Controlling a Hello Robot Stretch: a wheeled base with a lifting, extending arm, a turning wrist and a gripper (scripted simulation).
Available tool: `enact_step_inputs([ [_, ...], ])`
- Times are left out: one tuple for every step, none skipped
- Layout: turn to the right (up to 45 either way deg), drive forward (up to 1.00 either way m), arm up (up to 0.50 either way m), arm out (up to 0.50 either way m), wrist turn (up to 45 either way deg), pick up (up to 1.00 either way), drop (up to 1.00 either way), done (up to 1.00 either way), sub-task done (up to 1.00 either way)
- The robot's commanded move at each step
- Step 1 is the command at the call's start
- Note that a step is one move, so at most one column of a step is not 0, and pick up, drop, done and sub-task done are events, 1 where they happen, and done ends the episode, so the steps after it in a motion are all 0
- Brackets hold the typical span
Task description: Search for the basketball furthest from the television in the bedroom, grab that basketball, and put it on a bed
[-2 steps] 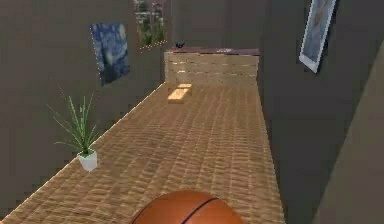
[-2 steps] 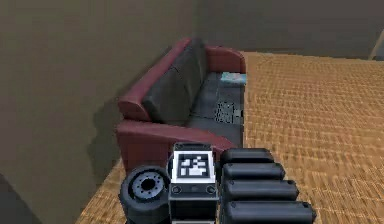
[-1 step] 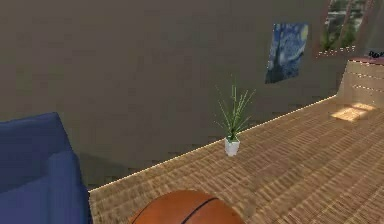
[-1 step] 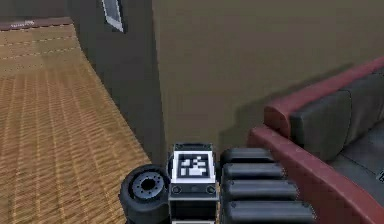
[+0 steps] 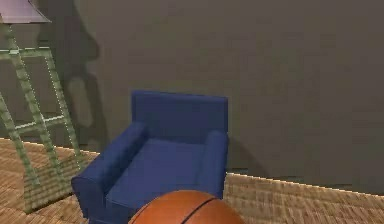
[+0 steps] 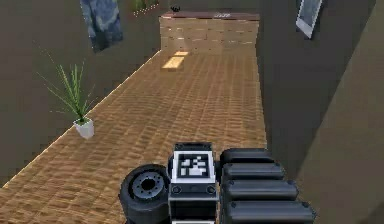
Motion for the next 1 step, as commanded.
enact_step_inputs([
  [-45.0,0.0,0.0,0.0,0.0,0.0,0.0,0.0,0.0],
])
